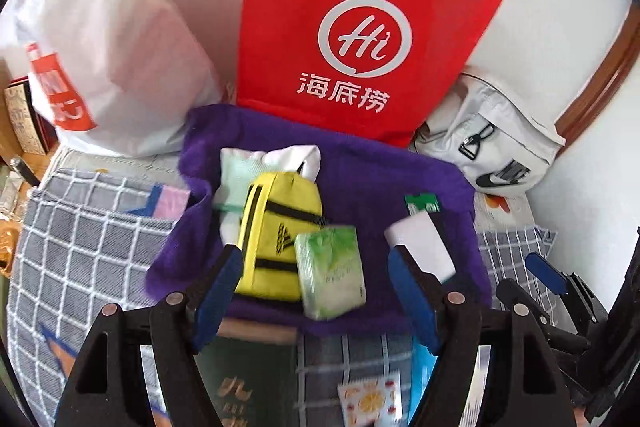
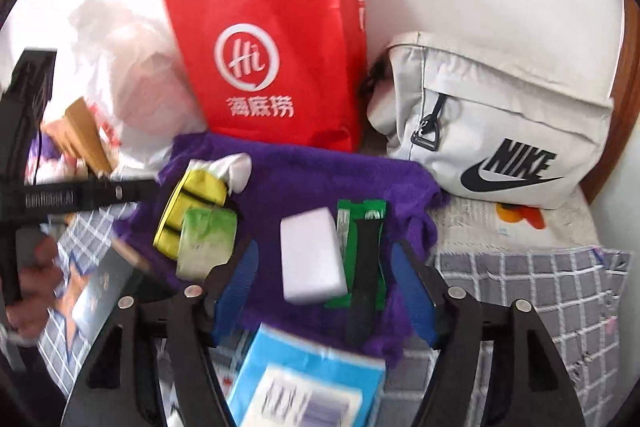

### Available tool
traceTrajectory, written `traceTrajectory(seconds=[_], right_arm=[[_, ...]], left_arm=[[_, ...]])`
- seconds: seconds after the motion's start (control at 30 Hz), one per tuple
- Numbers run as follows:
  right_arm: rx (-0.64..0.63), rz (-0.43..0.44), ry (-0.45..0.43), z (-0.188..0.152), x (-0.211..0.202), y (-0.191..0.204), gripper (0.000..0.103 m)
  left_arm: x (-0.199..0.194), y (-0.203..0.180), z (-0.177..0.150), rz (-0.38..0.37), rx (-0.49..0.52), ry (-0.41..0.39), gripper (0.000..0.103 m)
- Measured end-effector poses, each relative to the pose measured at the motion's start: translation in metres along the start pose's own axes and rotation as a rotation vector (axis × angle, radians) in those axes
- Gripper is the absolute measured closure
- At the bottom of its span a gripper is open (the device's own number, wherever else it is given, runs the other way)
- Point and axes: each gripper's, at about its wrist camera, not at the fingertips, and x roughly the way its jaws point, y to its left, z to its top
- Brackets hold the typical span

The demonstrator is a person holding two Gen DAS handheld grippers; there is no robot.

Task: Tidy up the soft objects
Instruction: 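Move the left tool toward the white mesh bag while the right tool reaches another strap piece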

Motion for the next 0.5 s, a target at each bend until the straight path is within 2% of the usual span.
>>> traceTrajectory(seconds=[0.1, 0.2, 0.27, 0.33, 0.5], right_arm=[[0.030, 0.025, 0.020, -0.014, -0.019, 0.003, 0.033], [0.079, 0.024, 0.022, -0.030, -0.036, 0.006, 0.033], [0.065, 0.016, 0.035, -0.045, -0.047, 0.013, 0.033], [0.071, 0.004, 0.040, -0.060, -0.058, 0.020, 0.033], [0.065, 0.037, 0.053, -0.100, -0.084, 0.044, 0.033]], left_arm=[[-0.026, 0.007, -0.014, 0.021, 0.026, -0.018, 0.030], [-0.049, 0.020, -0.029, -0.008, 0.000, -0.046, 0.030], [-0.062, 0.027, -0.044, -0.024, -0.006, -0.054, 0.030], [-0.072, 0.032, -0.059, -0.029, -0.007, -0.050, 0.030], [-0.084, 0.043, -0.099, -0.046, -0.020, -0.025, 0.030]])
